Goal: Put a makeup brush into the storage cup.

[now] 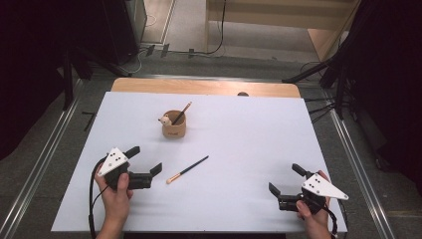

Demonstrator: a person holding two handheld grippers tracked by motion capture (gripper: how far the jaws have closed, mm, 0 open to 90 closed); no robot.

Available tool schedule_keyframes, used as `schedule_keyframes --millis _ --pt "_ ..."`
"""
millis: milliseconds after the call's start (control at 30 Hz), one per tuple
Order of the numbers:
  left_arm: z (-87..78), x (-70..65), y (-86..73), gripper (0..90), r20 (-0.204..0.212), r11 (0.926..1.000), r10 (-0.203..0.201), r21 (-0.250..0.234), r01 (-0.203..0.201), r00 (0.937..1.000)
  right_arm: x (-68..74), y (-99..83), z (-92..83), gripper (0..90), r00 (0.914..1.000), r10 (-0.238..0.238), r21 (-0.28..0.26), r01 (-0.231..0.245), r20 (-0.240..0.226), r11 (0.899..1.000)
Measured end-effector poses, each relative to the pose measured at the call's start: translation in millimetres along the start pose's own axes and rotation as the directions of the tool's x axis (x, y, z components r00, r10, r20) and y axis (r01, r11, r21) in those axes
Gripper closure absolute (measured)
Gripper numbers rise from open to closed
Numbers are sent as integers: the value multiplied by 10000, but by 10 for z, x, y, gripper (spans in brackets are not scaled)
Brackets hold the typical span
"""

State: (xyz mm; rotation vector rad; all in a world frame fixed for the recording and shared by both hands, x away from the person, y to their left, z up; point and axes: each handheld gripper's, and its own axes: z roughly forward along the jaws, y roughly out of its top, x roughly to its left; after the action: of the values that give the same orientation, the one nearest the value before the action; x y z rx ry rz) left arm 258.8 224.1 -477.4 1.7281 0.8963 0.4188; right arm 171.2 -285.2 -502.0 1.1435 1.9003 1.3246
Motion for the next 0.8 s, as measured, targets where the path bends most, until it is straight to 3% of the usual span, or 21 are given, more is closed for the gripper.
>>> schedule_keyframes --millis 200,533,800 --pt "-136 45 -96 0 48 9999 -156 31 156 9999 -9 -3 -2 0 10000 -14 0 14 21 10000" --pt "-365 58 -228 0 -13 9994 78 337 -78 10000 -10 1 8 0 10000 14 8 -14 21 10000" --pt "-549 159 -295 0 -169 9995 -133 275 137 9998 -16 11 15 0 10000 -49 -9 49 77 10000"
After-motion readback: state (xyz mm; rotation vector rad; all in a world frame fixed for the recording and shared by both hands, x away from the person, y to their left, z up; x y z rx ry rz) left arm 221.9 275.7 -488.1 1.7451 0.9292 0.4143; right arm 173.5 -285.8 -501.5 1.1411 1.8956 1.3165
